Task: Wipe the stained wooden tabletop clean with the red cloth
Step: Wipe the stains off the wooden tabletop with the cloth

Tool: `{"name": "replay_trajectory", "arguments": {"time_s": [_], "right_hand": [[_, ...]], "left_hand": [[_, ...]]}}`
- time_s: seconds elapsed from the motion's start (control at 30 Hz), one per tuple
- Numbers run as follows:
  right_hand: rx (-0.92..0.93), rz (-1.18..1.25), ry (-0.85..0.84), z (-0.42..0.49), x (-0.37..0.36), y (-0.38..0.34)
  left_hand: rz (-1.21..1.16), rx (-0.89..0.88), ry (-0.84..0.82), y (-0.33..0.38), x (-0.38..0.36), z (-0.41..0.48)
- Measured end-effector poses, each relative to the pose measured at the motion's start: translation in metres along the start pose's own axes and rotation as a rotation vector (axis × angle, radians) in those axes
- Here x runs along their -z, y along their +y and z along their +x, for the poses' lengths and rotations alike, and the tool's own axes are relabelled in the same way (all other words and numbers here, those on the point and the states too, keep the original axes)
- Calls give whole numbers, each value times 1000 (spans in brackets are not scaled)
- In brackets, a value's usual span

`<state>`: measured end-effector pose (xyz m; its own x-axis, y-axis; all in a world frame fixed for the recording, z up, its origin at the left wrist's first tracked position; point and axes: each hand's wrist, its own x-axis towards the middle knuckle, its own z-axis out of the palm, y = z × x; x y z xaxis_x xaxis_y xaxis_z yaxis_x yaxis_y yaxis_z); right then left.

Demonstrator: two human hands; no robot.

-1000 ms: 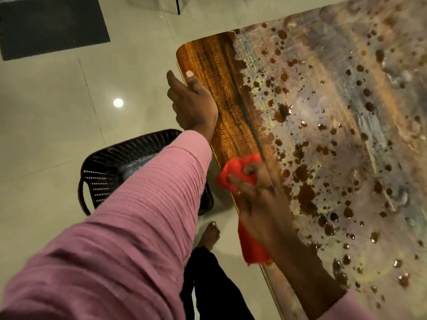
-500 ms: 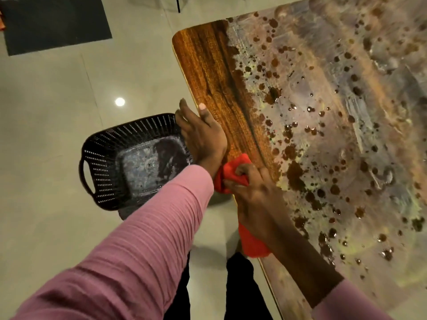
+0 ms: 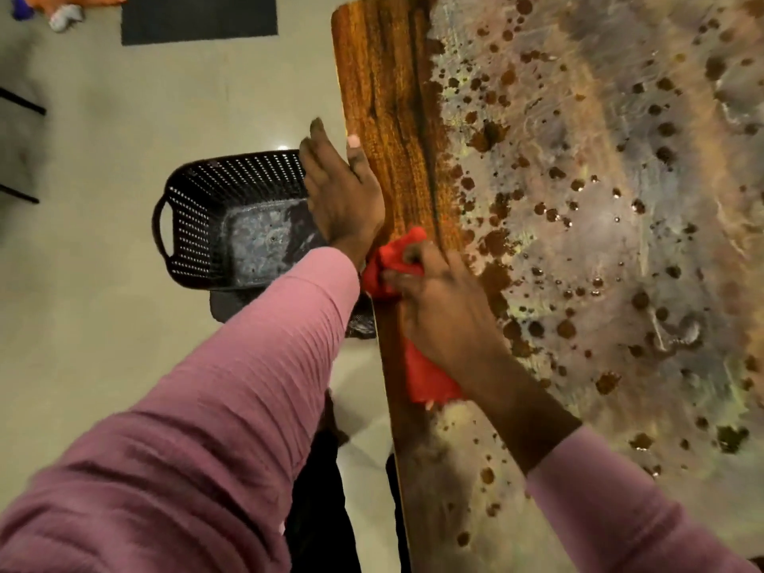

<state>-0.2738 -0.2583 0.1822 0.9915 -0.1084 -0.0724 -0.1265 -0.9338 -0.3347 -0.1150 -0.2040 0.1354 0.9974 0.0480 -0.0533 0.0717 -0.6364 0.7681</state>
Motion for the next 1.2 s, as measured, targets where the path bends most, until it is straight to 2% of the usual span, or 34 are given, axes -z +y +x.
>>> {"name": "replay_trajectory", "arguments": {"time_s": [0.17, 0.27, 0.4, 0.6, 0.77, 0.97, 1.2], "right_hand": [[85, -37, -42, 19, 11, 21], [287, -38, -103, 2, 8, 25], [518, -115, -198, -7, 3, 31], [453, -117, -138, 4, 5, 24], [734, -96, -242, -22, 4, 28], [532, -119, -170, -10, 4, 23], [751, -78, -306, -62, 0, 25]], "left_hand": [[-130, 120, -40, -20, 3, -31], [-145, 72, -125, -22, 1, -28], [-251, 144, -142, -29, -2, -25], [-254, 162, -127, -30, -2, -28], [-200, 176, -106, -26, 2, -29], [-121, 150, -26, -21, 8, -33], [-12, 42, -55, -11, 19, -46]]}}
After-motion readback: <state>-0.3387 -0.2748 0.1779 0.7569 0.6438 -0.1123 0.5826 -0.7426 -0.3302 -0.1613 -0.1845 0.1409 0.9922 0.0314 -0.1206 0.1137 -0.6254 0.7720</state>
